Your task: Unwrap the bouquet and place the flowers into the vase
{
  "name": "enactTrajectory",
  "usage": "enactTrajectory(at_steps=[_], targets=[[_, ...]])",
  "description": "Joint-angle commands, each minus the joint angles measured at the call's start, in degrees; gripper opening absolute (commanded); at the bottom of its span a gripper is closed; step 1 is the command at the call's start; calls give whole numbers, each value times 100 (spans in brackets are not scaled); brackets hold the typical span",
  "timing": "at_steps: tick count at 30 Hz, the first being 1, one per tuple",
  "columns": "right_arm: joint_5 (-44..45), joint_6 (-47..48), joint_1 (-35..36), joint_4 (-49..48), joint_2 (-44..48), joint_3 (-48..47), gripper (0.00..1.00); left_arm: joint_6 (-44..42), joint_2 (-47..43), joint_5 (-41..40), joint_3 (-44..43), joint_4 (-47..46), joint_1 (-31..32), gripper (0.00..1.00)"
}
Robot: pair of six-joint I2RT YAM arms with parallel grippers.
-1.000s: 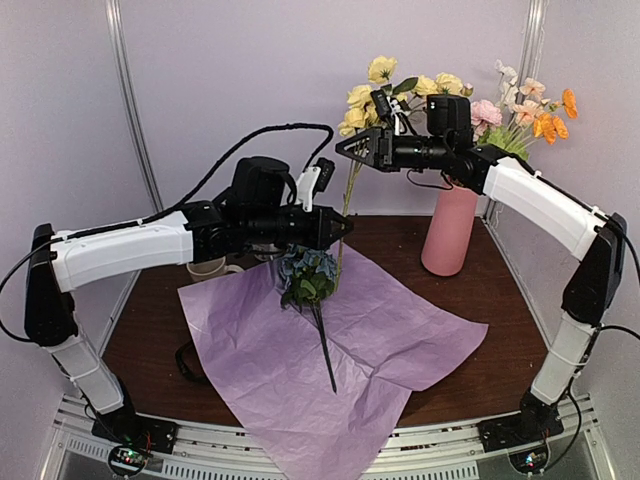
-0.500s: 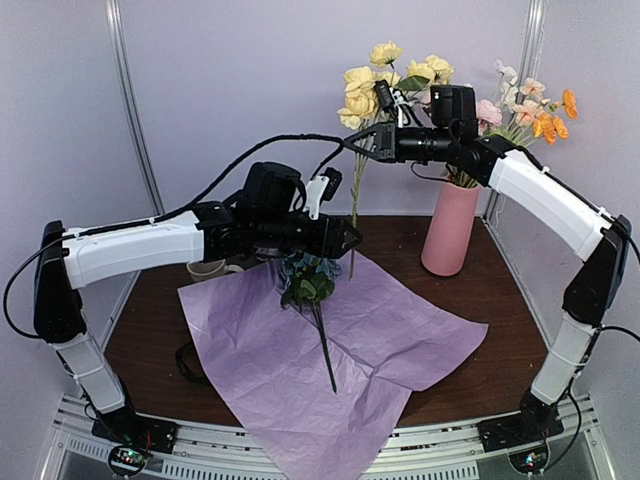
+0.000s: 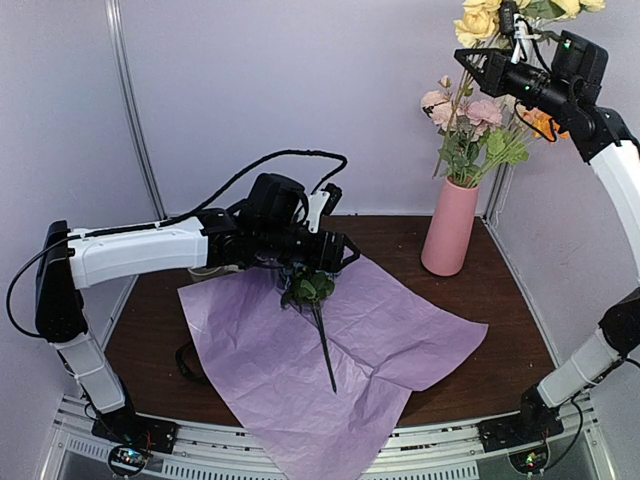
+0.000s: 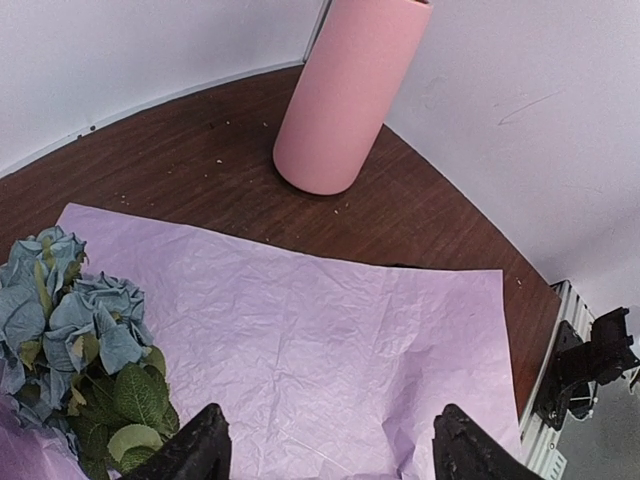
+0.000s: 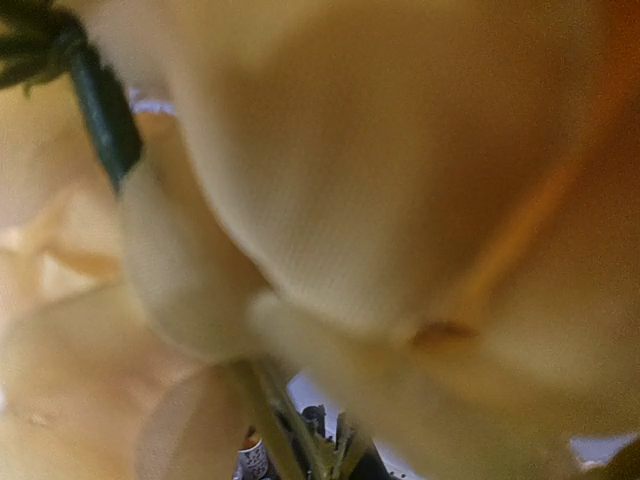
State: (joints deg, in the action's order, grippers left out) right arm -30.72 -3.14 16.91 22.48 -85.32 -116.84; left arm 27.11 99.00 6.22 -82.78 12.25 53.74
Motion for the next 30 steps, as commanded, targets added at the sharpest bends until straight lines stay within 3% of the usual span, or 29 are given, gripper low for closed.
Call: enactTrajectory(at_steps=[1,14,24,26,30], targets=[[499,458,-325,35,53,-72,0,-58,58,34,51,-90,-21,71],[735,329,-1267,-729,-220,539,0,-57,54,110,25,-49,-21,70],[738,209,-1453,-1310,-711,1768,0,-39,49,89,16,14,-21,70],[764,199,-1458,-1416,-702,2156,10,-35,54,77,22,23,-20,70],[795,267,-1459,-1338,-654,2703,47,-39,67,38,25,48,-21,70]])
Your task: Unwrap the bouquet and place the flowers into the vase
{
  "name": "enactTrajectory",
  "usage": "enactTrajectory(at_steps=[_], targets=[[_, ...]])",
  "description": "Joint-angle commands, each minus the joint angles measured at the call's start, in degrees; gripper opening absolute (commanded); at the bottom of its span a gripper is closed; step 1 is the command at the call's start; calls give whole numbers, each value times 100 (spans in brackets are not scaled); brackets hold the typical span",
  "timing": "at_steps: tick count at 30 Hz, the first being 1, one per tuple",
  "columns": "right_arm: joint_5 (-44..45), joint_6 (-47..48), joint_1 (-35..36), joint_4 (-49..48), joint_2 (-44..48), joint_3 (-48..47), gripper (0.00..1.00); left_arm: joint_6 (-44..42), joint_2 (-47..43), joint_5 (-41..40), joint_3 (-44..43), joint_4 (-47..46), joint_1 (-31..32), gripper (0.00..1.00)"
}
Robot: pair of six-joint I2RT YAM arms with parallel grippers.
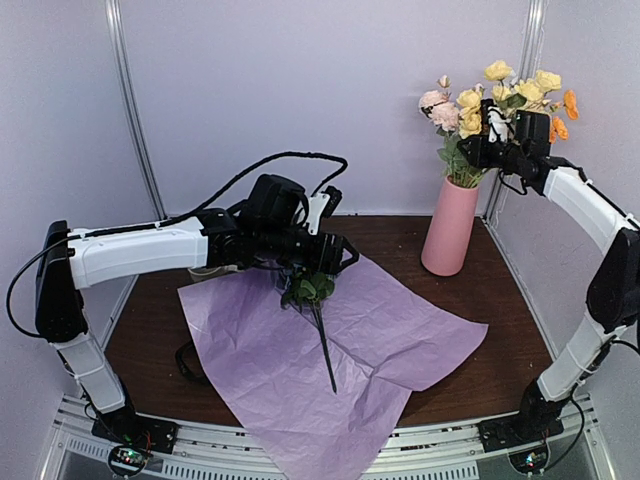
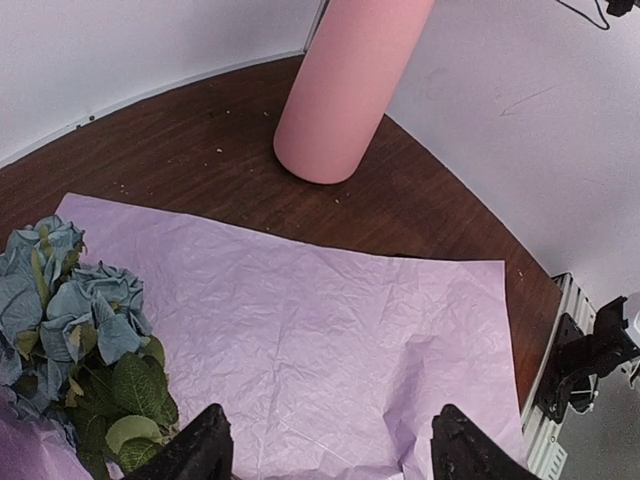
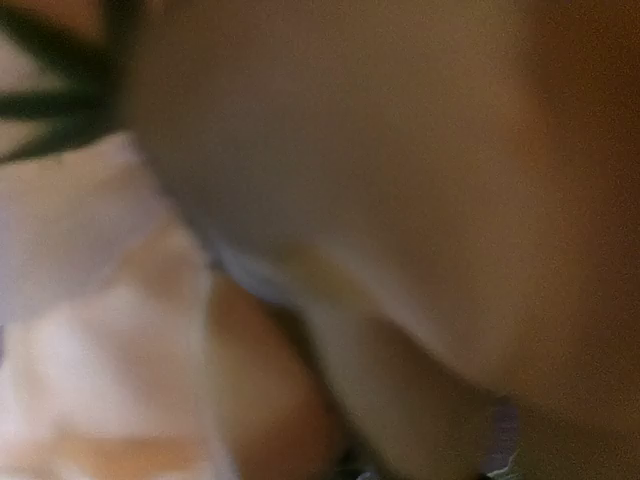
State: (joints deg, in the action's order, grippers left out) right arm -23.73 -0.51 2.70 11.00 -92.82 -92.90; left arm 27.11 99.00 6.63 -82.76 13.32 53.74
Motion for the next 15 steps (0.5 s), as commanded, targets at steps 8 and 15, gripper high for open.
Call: enactTrajectory(at_steps=[8,15], targets=[[408,-227,-50,552,866,1001,79,-13,112,-74,-8,21,-21,70],[678,-125,-50,1148,1676,1776,100,113,81,-311,73,224,-21,70]])
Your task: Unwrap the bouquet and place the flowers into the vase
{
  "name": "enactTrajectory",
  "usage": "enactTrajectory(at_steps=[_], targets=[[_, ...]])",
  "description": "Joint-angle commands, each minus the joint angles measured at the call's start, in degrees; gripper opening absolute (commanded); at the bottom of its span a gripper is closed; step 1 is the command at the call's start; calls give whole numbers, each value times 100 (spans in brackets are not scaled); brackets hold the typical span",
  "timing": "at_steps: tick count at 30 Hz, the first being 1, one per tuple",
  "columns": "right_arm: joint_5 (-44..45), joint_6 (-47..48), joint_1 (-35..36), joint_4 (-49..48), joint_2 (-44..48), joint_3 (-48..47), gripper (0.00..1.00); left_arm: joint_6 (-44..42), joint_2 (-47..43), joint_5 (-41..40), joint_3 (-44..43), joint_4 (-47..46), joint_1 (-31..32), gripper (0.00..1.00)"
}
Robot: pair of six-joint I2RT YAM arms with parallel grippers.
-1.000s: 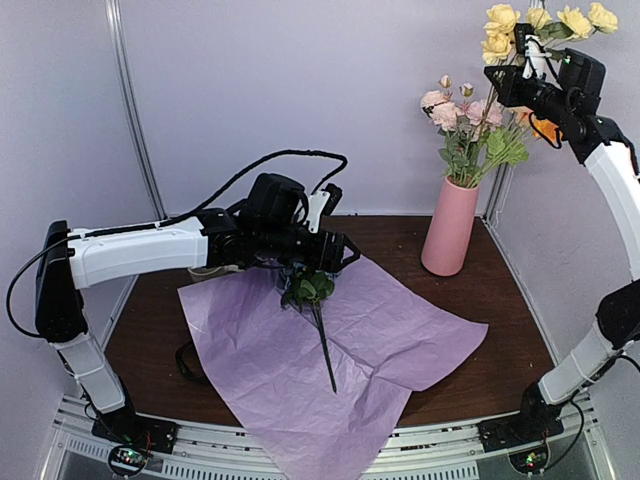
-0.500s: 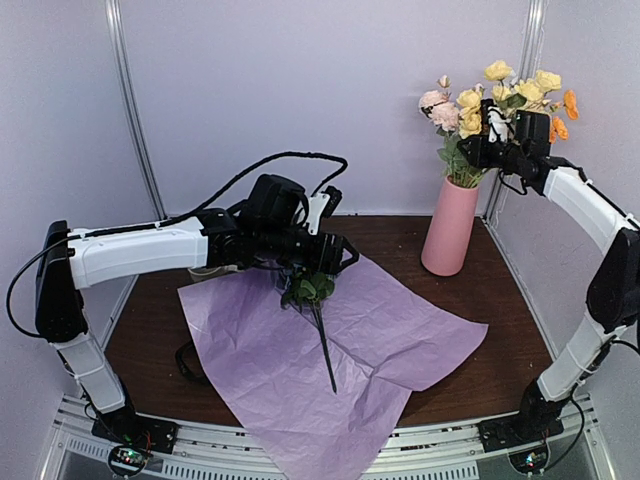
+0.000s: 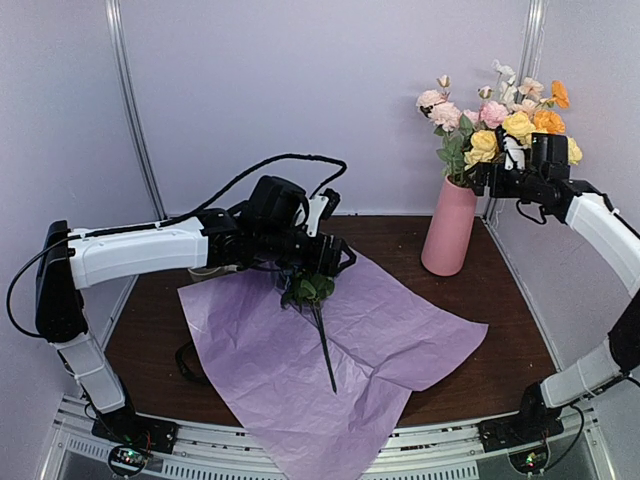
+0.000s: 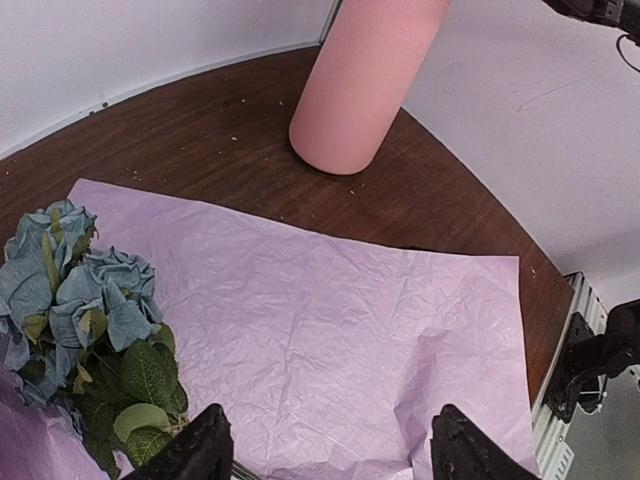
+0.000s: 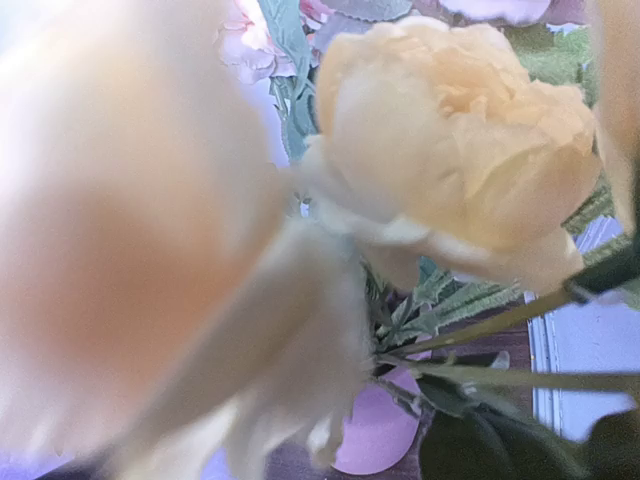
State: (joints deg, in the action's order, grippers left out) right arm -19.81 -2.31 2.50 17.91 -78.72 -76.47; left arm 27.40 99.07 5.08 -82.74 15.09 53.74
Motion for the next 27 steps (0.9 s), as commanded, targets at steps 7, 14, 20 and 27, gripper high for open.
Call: enactTrajectory(at_steps=[7,14,20,27], targets=[[76,147,-48,1081,729,539,100,259,-1,-340,142,425,-17,69],[-296,-226,-48,357,1901,2389,100,978,-337,-637,922,808,-21,61],[-1060,-262,-35,-196,1681,2751,100,1234,79,-599,1042,898,-43,51],[-1232,-333,22,-547,1663,3020,100,1258,687,-470,738,744,-204,31]])
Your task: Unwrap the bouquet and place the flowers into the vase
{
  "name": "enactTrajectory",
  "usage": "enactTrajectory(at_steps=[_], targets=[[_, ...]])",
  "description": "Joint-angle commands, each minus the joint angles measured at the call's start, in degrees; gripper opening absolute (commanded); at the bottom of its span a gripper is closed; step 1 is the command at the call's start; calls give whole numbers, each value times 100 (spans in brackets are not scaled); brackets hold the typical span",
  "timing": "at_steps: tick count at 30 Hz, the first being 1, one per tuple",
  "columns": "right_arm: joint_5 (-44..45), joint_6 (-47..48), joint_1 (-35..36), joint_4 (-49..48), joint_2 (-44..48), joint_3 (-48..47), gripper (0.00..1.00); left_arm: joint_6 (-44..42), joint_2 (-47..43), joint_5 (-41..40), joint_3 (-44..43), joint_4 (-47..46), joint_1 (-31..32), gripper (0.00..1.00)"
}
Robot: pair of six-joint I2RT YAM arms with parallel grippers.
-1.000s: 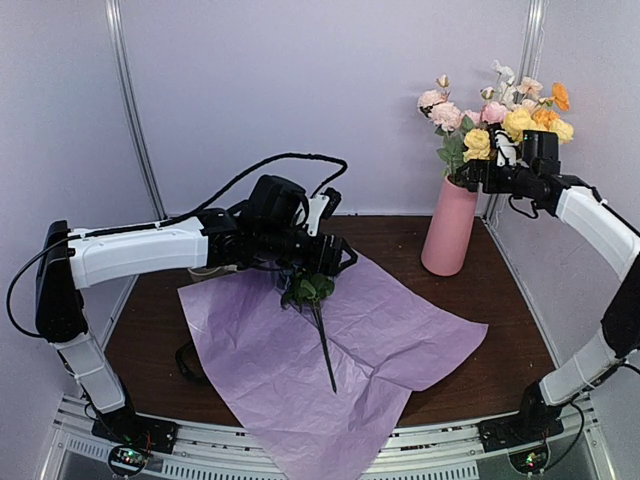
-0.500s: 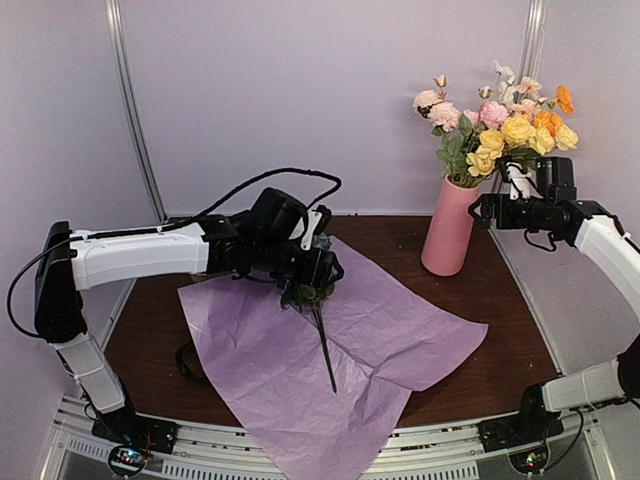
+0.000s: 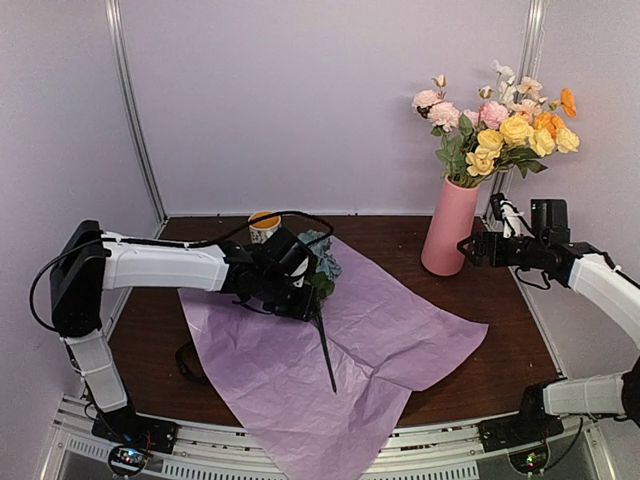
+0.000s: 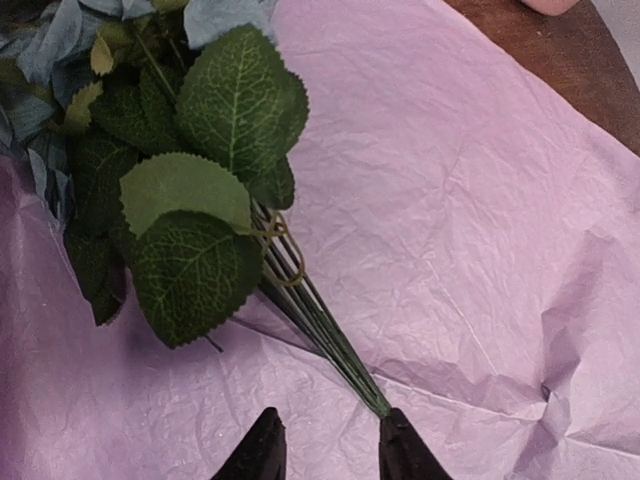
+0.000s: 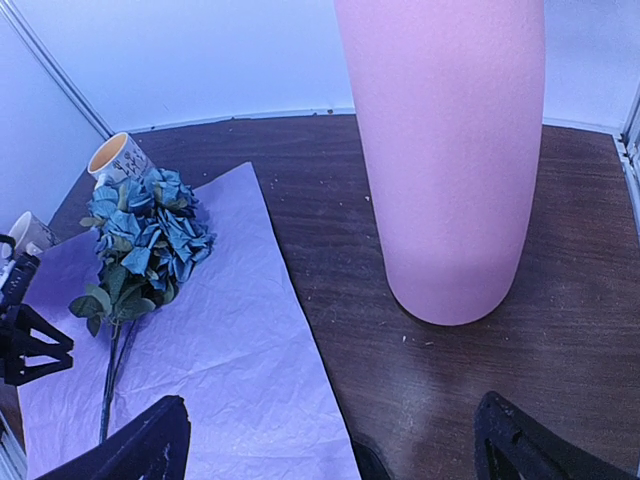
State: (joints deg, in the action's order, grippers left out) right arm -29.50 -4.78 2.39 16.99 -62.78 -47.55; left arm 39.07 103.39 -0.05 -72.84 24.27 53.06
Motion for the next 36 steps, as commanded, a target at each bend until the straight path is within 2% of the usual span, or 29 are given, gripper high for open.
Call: enactTrajectory(at_steps=[1,10,21,34,36], targets=[[-282,-85,33,-486,99,159,100,86,346,64,-330,-177,-164,31],[-239,-76,34,-551,172,208,100,89,1126,273,-976,-121,-285,37],[-302,-135,33,-626,92,212,100,87,1341,421,-937,-37,-311,43],[-267,-130,33,-645,65,222,100,113,1816,801,-1172,-124,-350,34],[-268,-129,35,-635,69,228,100,103,1846,861,-1181,-131,-349,30]])
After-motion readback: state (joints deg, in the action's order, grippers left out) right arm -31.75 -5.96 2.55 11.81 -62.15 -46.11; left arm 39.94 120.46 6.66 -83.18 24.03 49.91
